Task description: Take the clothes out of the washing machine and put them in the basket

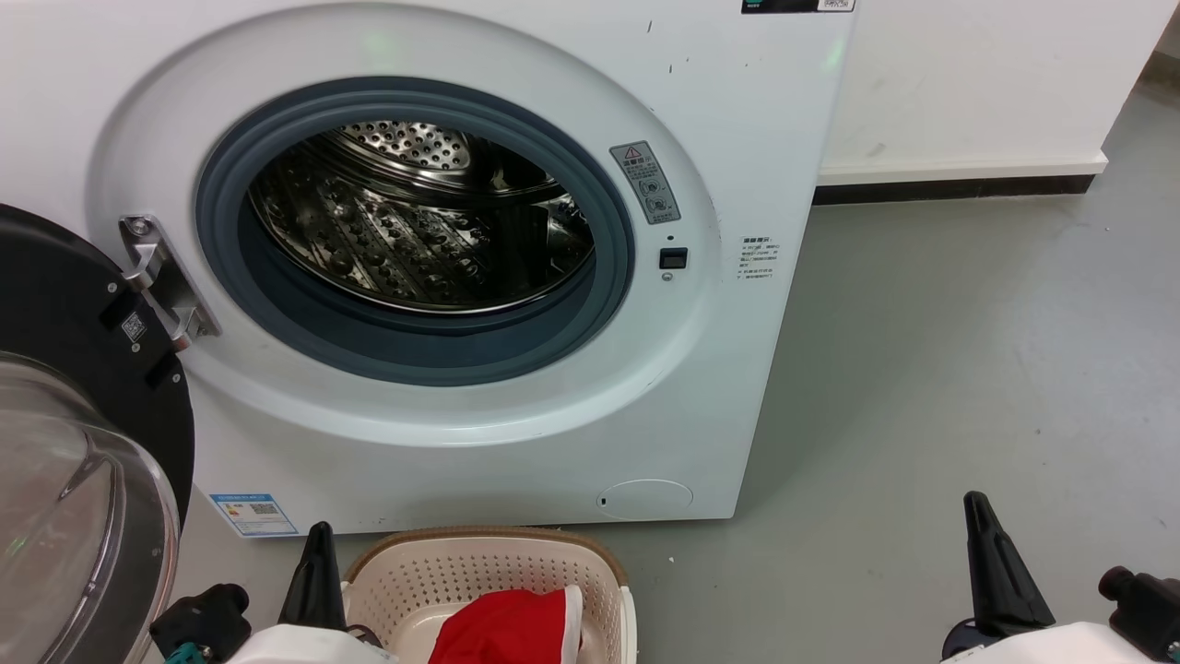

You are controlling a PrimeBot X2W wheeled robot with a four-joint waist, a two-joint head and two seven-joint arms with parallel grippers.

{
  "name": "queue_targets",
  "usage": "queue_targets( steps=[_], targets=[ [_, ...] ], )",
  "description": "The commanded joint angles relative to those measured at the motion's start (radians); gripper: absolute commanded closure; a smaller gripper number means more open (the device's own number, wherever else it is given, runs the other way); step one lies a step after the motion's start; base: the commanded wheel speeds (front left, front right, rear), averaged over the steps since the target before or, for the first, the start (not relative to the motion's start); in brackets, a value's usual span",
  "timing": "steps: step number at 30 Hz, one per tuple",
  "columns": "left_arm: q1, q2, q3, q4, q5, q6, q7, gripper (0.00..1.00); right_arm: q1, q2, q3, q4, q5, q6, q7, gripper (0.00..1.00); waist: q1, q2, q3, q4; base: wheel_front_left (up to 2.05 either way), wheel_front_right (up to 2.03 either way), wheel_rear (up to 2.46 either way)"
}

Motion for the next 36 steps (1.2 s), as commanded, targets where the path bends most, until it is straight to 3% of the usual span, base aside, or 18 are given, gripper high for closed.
queue_targets(
  steps=[1, 36],
  targets=[
    [-0.031, 0.001, 0.008, -0.009, -0.051, -0.009, 0.01, 1.0, -0.035, -0.011, 0.0, -0.005, 0.056, 0.0, 0.009, 1.0, 0.0, 0.0, 0.0, 0.001, 0.0, 0.0, 0.0],
    [-0.103, 0.001, 0.047, 0.031, -0.541, -0.067, 0.127, 1.0, -0.121, -0.023, -0.016, 0.065, 0.555, 0.0, 0.115, 1.0, -0.0001, 0.0, 0.007, 0.013, 0.0, 0.0, 0.0]
  ],
)
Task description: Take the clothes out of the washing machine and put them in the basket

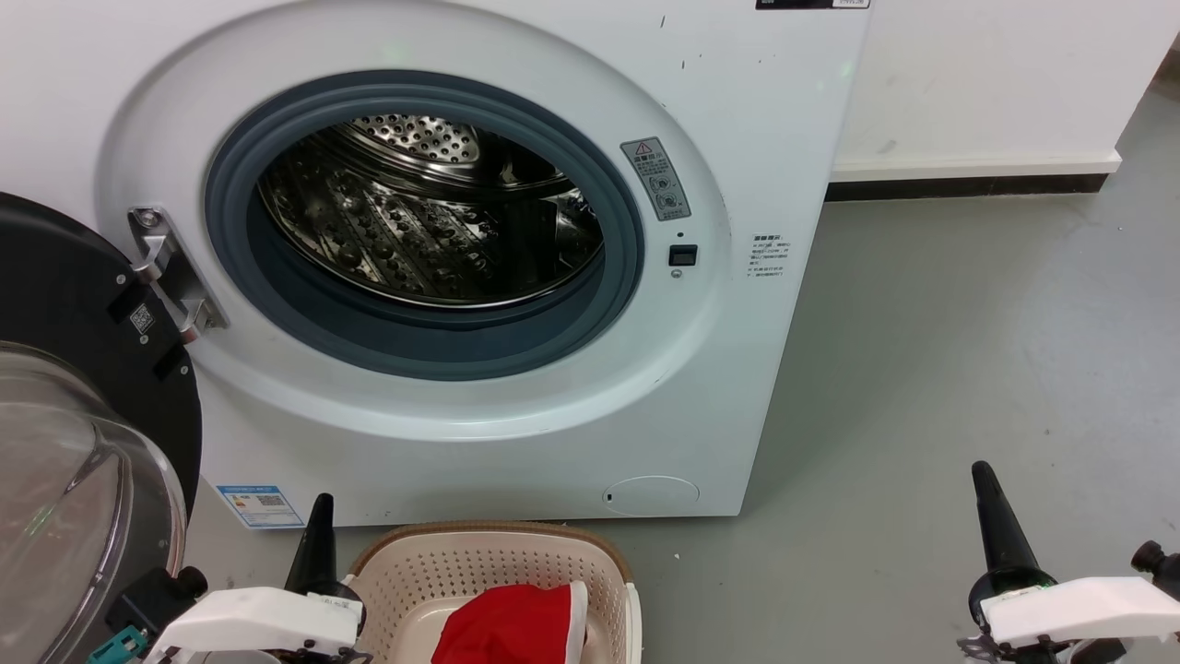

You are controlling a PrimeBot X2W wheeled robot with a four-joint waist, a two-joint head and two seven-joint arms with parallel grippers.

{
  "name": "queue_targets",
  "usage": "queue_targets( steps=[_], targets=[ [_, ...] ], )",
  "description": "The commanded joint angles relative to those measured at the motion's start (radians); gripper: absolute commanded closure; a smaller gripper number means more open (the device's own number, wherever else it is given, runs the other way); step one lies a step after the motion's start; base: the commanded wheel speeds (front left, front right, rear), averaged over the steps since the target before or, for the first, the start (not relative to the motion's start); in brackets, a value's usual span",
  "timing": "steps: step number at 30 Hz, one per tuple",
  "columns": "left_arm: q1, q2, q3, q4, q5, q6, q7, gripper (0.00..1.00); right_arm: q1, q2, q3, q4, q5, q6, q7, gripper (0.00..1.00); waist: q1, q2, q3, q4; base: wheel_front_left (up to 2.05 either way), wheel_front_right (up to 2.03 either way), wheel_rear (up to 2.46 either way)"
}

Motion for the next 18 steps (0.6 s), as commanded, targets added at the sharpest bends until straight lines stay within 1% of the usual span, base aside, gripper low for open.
queue_targets(
  steps=[1, 18],
  targets=[
    [-0.023, 0.001, 0.004, -0.005, -0.029, -0.007, 0.006, 1.0, -0.026, -0.007, -0.003, -0.003, 0.03, 0.0, 0.006, 1.0, -0.0001, 0.0, 0.0, 0.0, 0.0, 0.0, 0.0],
    [-0.052, 0.001, 0.02, 0.011, -0.218, -0.03, 0.052, 1.0, -0.059, -0.007, -0.016, 0.025, 0.217, 0.0, 0.052, 1.0, -0.0001, 0.0, 0.004, 0.007, 0.0, 0.0, 0.0]
  ],
)
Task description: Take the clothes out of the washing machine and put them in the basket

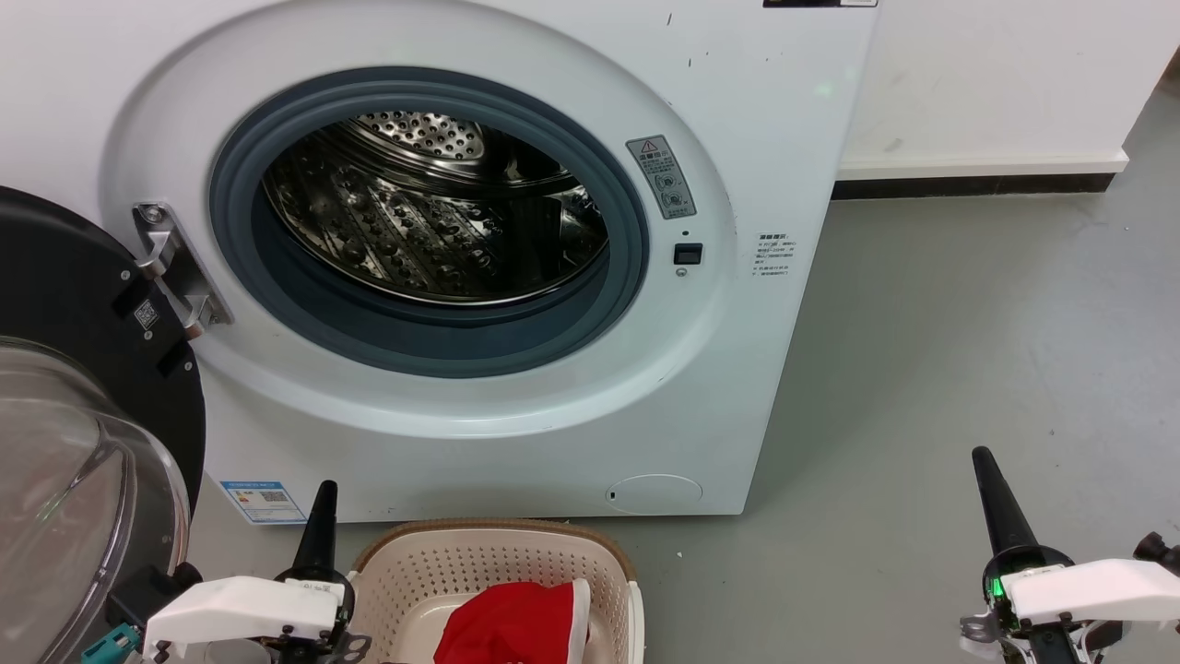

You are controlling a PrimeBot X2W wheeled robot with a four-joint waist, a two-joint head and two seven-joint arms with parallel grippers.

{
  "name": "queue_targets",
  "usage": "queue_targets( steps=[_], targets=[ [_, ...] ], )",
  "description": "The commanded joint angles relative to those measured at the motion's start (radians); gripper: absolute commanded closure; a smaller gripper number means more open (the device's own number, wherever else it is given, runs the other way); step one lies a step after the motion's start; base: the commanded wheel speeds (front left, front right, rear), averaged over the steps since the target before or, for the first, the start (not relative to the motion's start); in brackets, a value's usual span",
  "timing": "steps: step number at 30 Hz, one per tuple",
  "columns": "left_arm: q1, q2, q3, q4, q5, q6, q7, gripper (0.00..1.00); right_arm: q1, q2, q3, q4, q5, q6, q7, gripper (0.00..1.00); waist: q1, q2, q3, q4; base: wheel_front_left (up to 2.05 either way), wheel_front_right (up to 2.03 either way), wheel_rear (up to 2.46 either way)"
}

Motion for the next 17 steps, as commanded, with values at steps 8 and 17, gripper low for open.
queue_targets(
  steps=[8, 17],
  targets=[
    [-0.036, 0.001, 0.012, 0.003, -0.096, -0.016, 0.023, 1.0, -0.037, -0.005, -0.009, 0.01, 0.098, 0.0, 0.024, 1.0, -0.0001, 0.0, 0.002, 0.003, 0.0, 0.0, 0.0],
    [-0.047, 0.001, 0.018, 0.01, -0.18, -0.026, 0.043, 1.0, -0.051, -0.003, -0.016, 0.023, 0.178, 0.0, 0.046, 1.0, -0.0001, 0.0, 0.004, 0.006, 0.0, 0.0, 0.0]
  ],
)
